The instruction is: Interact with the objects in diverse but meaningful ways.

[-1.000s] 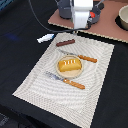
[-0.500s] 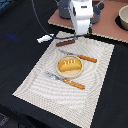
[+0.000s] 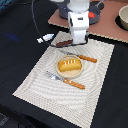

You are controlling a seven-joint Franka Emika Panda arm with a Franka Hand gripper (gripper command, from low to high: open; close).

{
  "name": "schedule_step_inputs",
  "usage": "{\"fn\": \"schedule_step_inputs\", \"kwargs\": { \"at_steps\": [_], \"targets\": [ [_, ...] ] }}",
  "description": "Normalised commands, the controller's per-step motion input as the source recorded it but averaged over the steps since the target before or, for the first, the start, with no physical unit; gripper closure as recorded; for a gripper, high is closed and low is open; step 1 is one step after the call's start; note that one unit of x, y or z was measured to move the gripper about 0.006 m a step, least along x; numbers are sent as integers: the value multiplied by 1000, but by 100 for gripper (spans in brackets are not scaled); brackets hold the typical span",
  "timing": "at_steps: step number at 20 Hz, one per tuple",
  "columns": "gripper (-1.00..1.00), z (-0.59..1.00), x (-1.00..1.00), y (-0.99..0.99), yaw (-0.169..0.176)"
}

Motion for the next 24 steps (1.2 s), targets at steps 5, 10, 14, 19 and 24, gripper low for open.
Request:
{"fn": "schedule_step_inputs", "kwargs": {
  "at_steps": [5, 10, 14, 19, 24],
  "targets": [
    [100, -478, -429, 0, 75],
    [100, -318, -251, 0, 78],
    [100, -278, -180, 0, 79],
    [100, -151, -93, 9, 74],
    [100, 14, 1, 75, 64]
  ]
}}
